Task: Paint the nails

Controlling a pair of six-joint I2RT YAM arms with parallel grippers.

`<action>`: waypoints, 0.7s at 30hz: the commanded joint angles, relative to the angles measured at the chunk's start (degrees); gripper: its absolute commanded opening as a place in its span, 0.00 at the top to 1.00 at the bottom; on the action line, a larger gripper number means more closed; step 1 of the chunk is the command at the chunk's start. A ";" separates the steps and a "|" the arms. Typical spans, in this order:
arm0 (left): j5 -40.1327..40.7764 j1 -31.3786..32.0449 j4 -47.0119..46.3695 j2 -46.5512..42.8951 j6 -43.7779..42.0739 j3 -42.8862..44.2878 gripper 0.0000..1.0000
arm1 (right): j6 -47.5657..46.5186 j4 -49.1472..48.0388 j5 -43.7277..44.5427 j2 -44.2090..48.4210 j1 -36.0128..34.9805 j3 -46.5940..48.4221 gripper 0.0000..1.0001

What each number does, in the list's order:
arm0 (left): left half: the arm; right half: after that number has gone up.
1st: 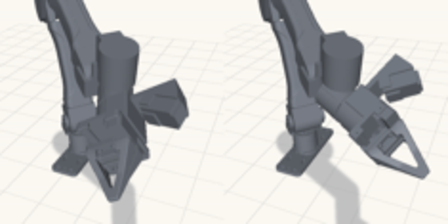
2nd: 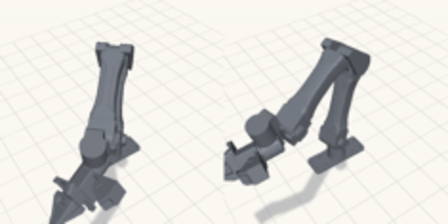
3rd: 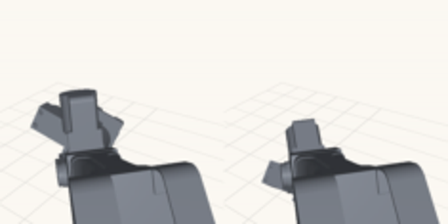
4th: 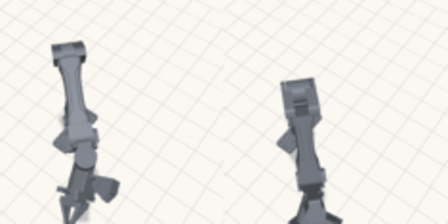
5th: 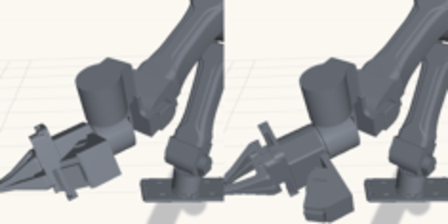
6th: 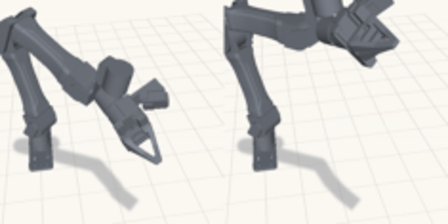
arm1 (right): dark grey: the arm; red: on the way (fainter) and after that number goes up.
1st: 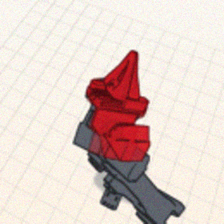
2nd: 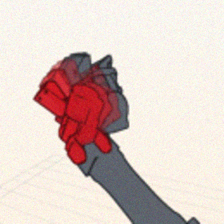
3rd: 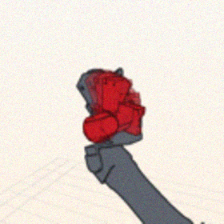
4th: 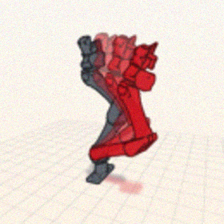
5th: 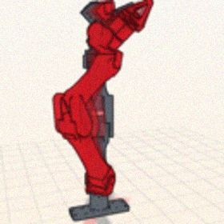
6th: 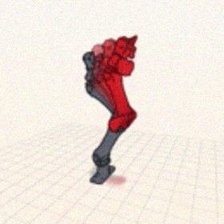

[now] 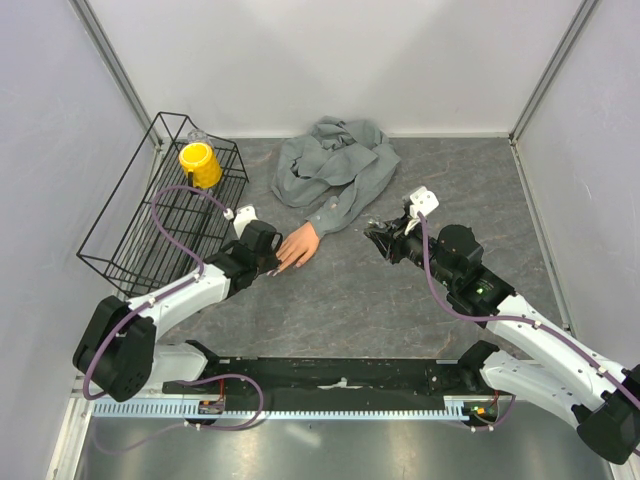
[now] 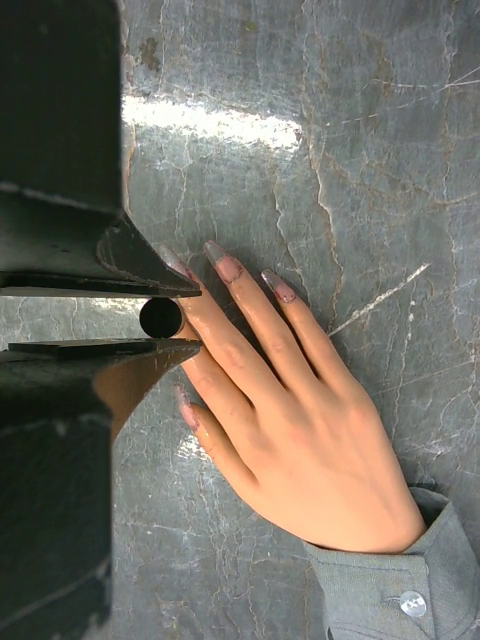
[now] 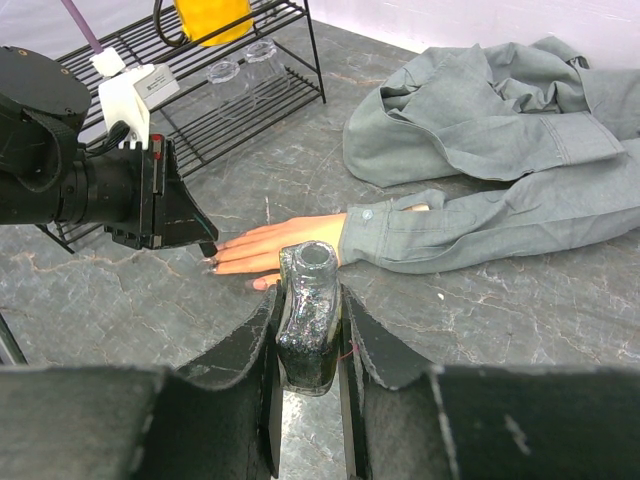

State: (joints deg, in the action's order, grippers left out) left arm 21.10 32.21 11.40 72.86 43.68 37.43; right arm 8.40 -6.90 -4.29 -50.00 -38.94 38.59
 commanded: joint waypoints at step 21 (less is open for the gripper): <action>2.63 -0.57 -0.06 -1.84 -0.88 -1.83 0.98 | 0.91 -3.56 -1.15 -0.01 0.44 -0.27 1.00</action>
State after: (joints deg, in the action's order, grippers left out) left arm 22.20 31.94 11.77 72.69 43.70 36.03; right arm 8.78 -6.90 -4.34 -50.00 -38.76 38.59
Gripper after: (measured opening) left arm 0.213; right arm 0.294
